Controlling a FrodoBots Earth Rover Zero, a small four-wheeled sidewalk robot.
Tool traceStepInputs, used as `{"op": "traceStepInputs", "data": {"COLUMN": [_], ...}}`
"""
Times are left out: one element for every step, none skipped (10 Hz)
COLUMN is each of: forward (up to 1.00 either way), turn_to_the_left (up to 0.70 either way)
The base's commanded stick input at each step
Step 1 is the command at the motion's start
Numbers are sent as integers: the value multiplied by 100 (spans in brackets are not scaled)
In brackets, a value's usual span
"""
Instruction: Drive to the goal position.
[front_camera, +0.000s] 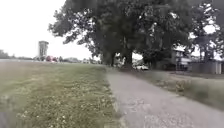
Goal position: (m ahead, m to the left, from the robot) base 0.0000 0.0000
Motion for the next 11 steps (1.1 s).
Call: {"op": "traceStepInputs", "data": {"forward": [70, 70, 70, 70, 70, 70, 70, 70, 70, 70, 70], "turn_to_the_left": [0, 0, 0, 0, 0, 0, 0, 0, 0, 0, 0]}}
